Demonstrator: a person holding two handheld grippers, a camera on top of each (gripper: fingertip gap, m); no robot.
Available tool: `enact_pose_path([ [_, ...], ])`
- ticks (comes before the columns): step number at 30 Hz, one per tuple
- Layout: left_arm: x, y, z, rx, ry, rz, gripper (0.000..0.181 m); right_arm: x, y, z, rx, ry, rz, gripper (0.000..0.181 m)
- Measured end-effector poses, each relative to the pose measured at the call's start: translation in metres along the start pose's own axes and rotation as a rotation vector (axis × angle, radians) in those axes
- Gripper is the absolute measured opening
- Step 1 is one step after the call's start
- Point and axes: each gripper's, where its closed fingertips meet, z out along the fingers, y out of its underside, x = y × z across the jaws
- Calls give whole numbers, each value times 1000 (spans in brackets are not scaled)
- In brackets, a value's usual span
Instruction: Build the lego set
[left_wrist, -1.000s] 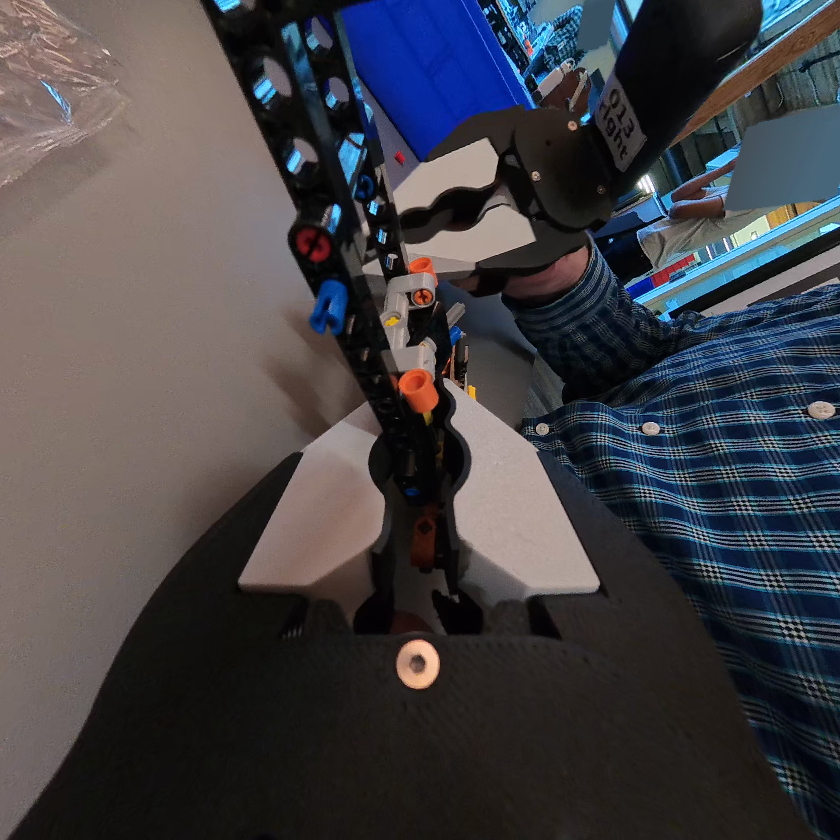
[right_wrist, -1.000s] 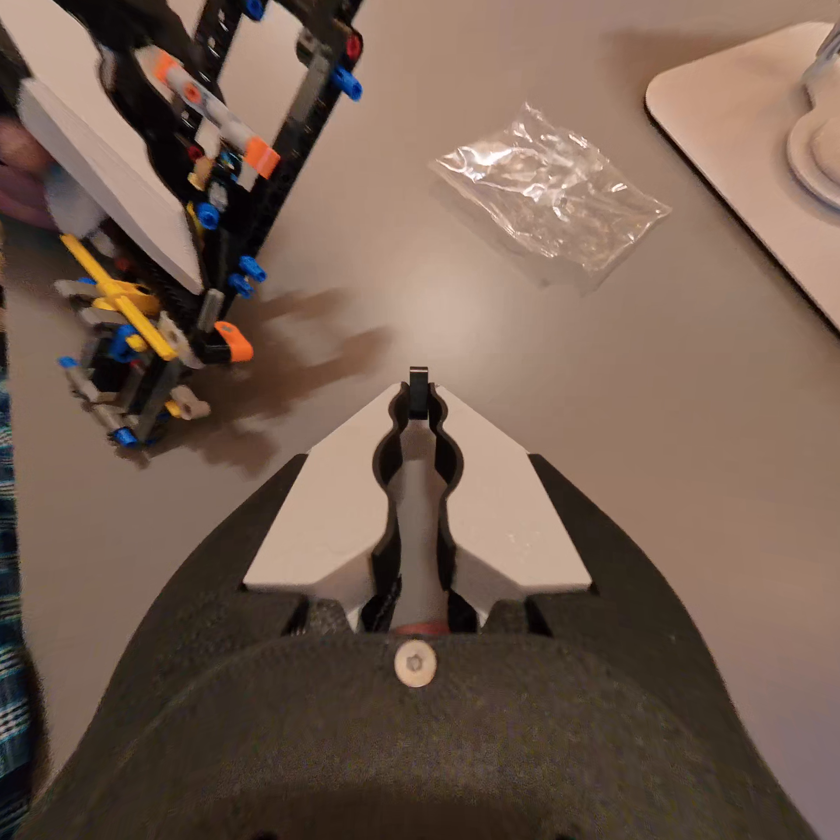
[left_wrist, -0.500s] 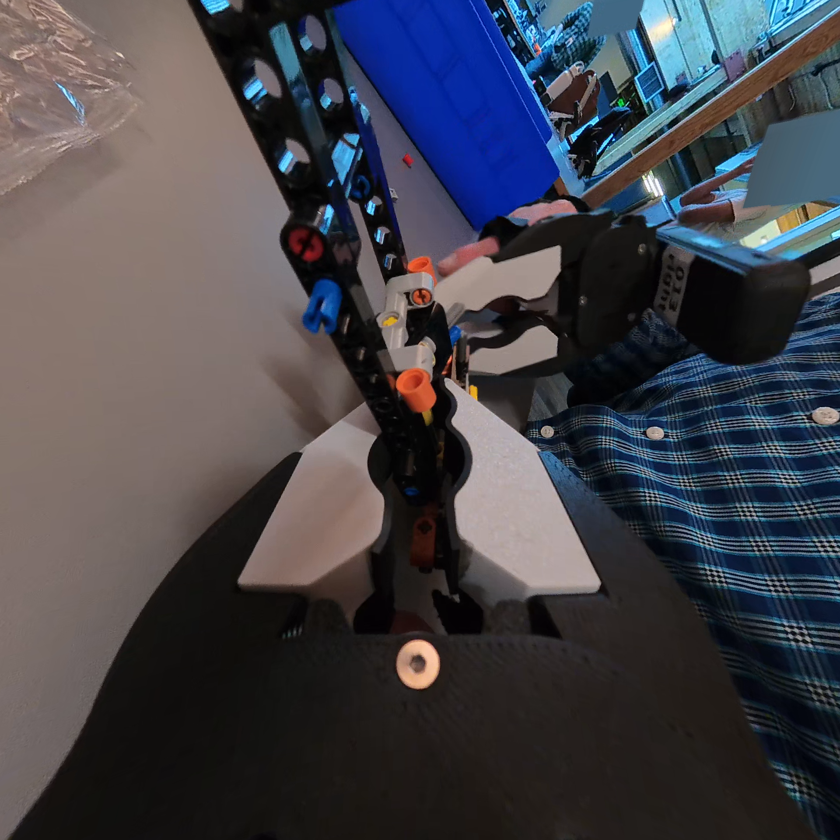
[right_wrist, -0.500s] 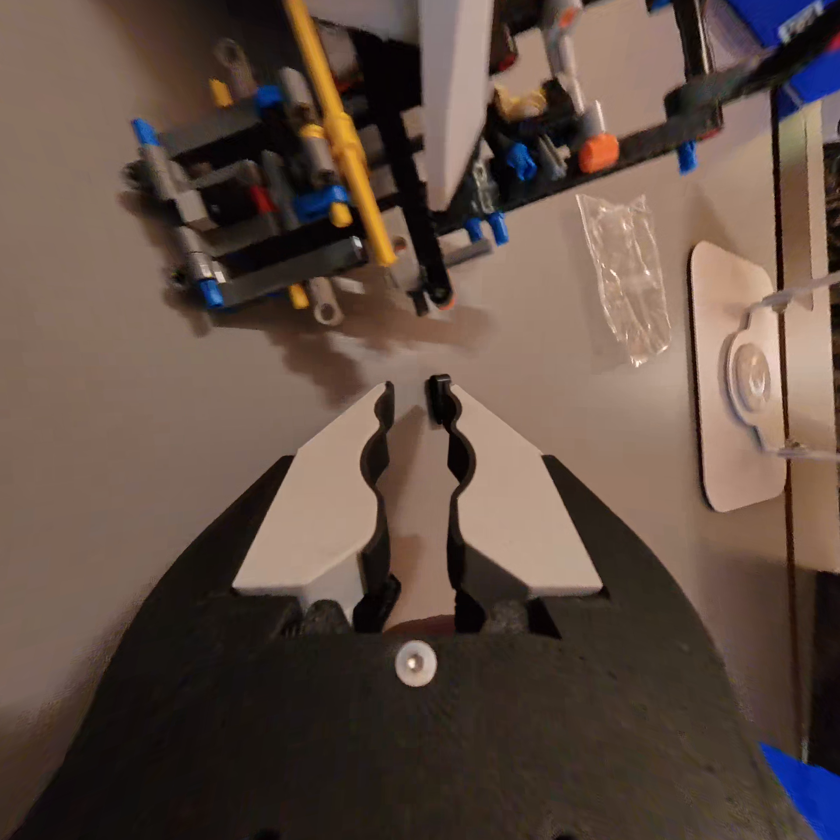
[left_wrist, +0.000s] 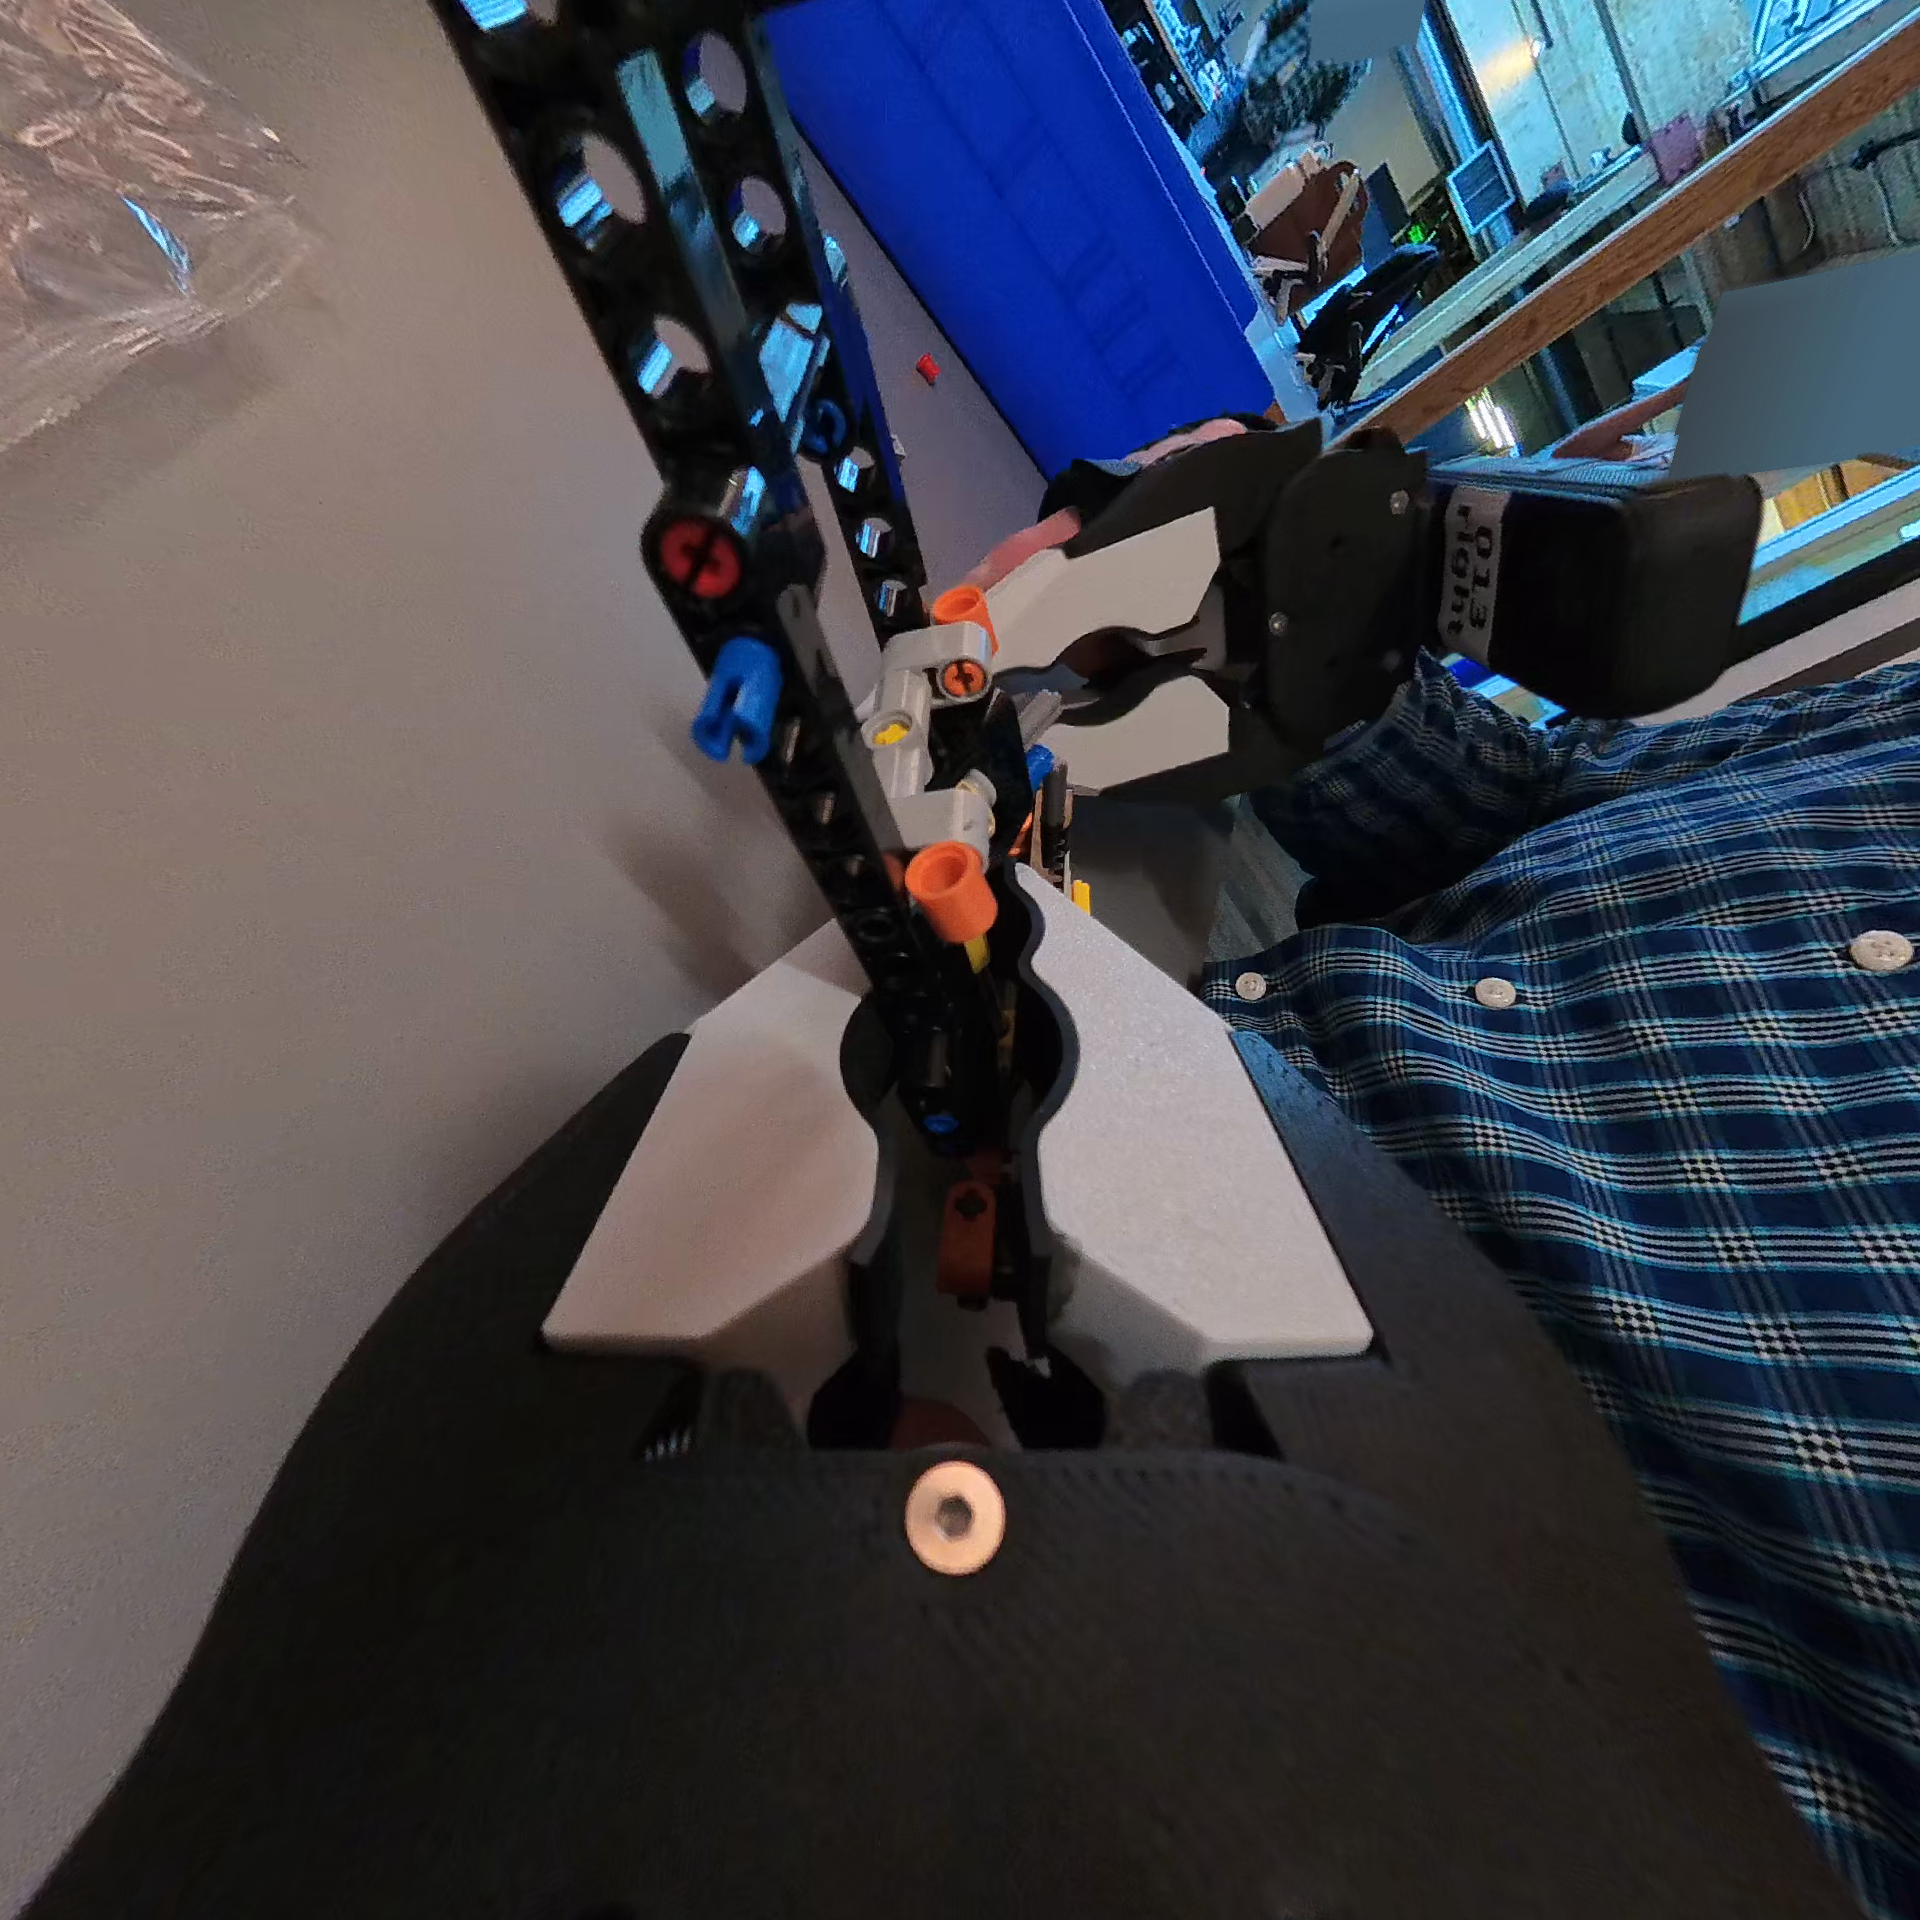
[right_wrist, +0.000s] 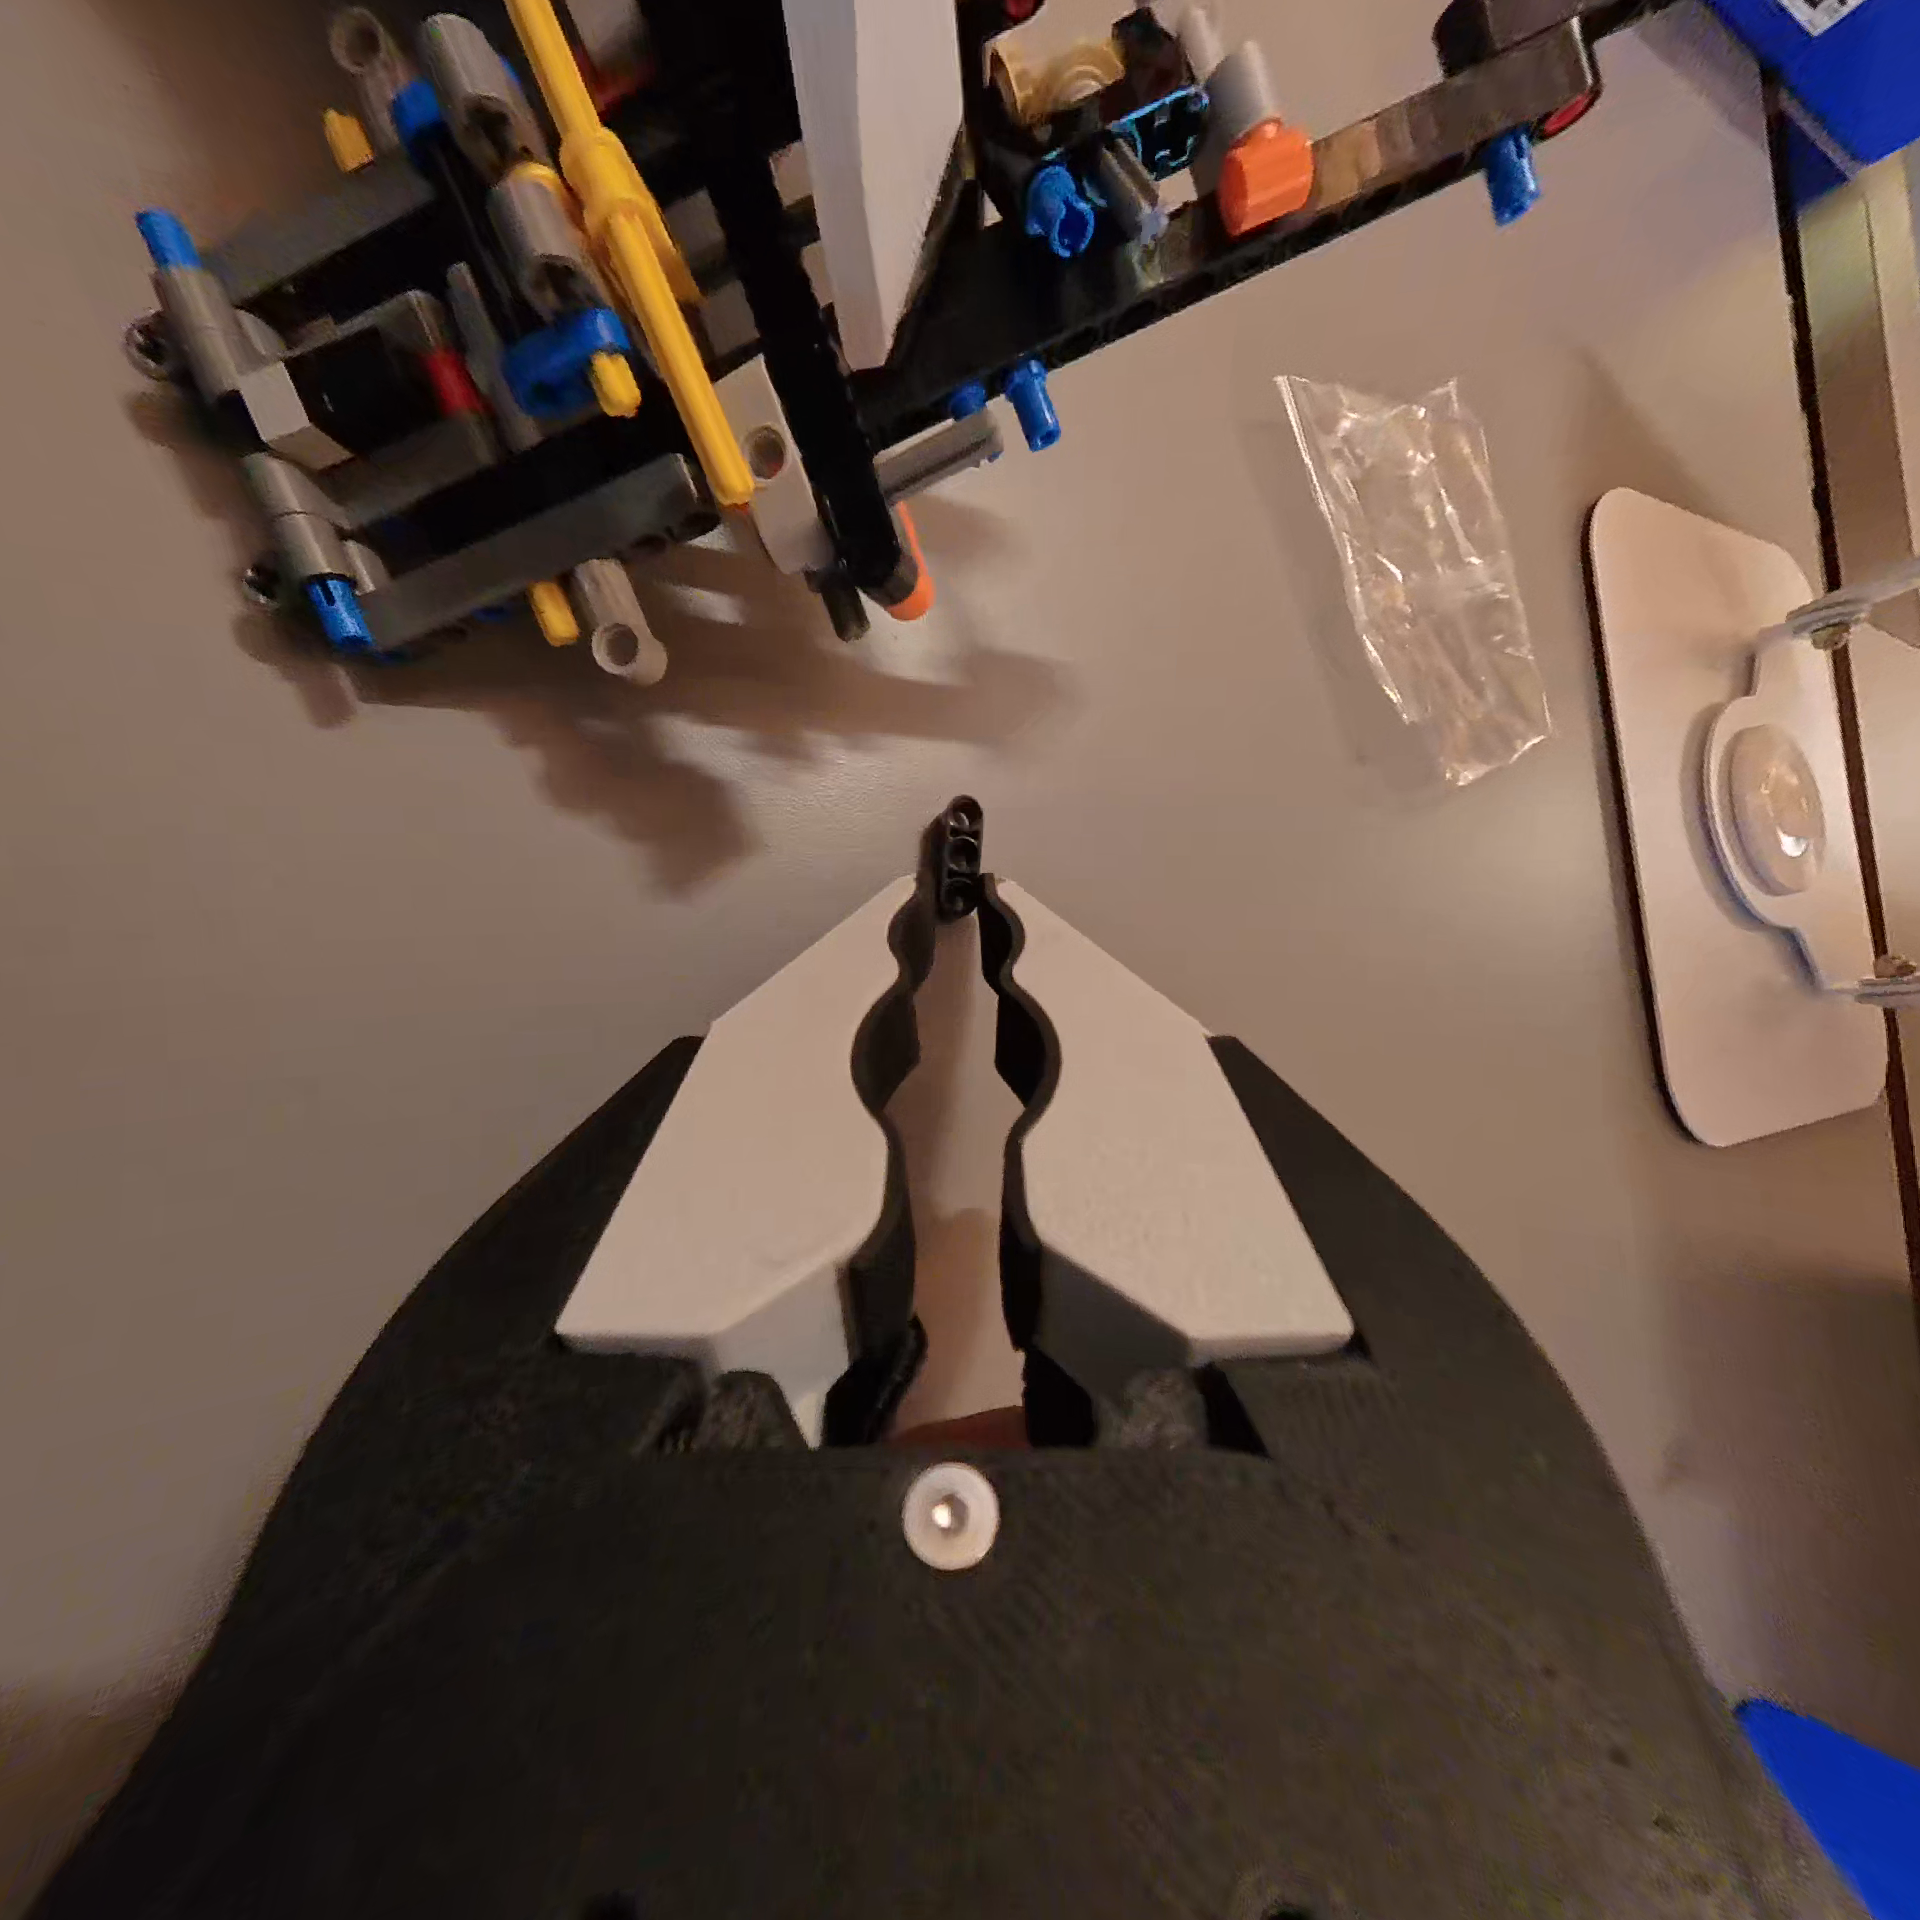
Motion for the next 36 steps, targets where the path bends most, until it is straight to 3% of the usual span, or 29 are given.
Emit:
enact_pose_path([
  [12, -1, 0, 0, -1, -2, -2, 12, 2, -2, 3, 16, -78, 100, 6],
  [15, -1, 0, 0, -2, -3, -3, 12, 2, -3, 3, 8, -91, 114, 18],
  [24, -1, 0, 0, 4, -9, -4, 12, 5, -4, 7, -13, -116, 138, 5],
  [30, -1, -1, -1, 15, -15, 8, 12, 7, -18, -3, 101, -154, 276, 4],
  [36, 5, -10, -8, 103, -8, 36, 6, 17, -52, -22, 321, -277, 558, 4],
])
